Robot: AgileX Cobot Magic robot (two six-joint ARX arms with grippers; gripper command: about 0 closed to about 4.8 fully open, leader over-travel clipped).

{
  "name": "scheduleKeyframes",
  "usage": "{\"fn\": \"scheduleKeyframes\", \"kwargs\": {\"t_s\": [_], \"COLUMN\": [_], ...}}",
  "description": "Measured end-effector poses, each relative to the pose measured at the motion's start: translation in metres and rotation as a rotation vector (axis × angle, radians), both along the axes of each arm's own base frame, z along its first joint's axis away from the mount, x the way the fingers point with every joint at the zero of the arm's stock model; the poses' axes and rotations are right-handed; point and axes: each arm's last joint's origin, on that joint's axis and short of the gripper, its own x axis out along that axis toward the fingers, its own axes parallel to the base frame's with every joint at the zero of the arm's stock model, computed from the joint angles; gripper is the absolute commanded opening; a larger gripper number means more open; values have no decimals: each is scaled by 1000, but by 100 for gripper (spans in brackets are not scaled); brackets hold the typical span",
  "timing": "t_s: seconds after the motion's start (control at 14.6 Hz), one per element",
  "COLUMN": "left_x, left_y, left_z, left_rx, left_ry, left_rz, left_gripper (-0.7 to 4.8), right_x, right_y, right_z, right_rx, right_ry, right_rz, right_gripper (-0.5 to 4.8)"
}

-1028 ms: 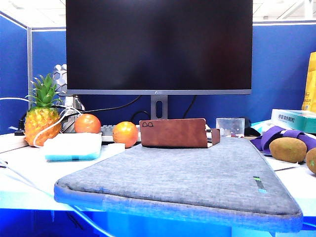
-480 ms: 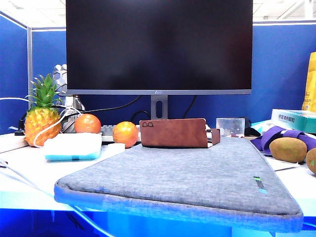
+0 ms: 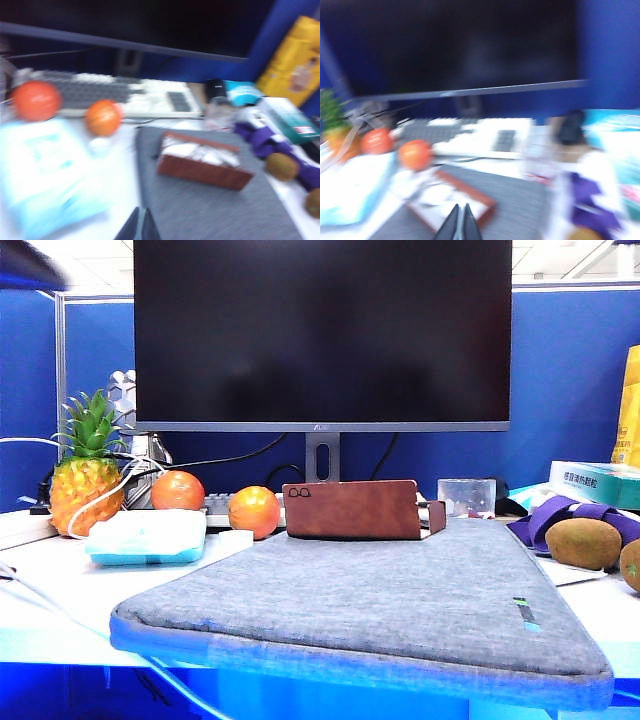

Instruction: Close the glasses case.

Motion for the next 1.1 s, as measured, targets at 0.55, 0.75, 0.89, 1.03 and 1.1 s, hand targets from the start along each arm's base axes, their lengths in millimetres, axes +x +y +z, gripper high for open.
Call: {"fn": "scheduleKeyframes", "kwargs": {"t_s": [0.55,0.75,0.89,1.03,1.1], "left_x": [33,42,51,58,60], "left_y": [-8,-10,-13,-15,-16], "left_z": [-2,-13,-26,-34,-37], "left_rx": [42,54,60,62,53], "left_ry": [55,111,181,216,224], "left_rz": [-22,-23,-64,-71,-84], "left_gripper": [-3,-3,-3,-4,-4], "right_x": [136,165,173,169,168], "right_y": [61,75,80,88,92], "right_z": [28,4,-23,-33,-35], "right_rx": [-109,-111,-98,-103,-109], "right_ry": [489,682,855,926,944], "right_rz": [366,452,526,568,585], "right_gripper": [-6,-6,-6,-6,-6]}}
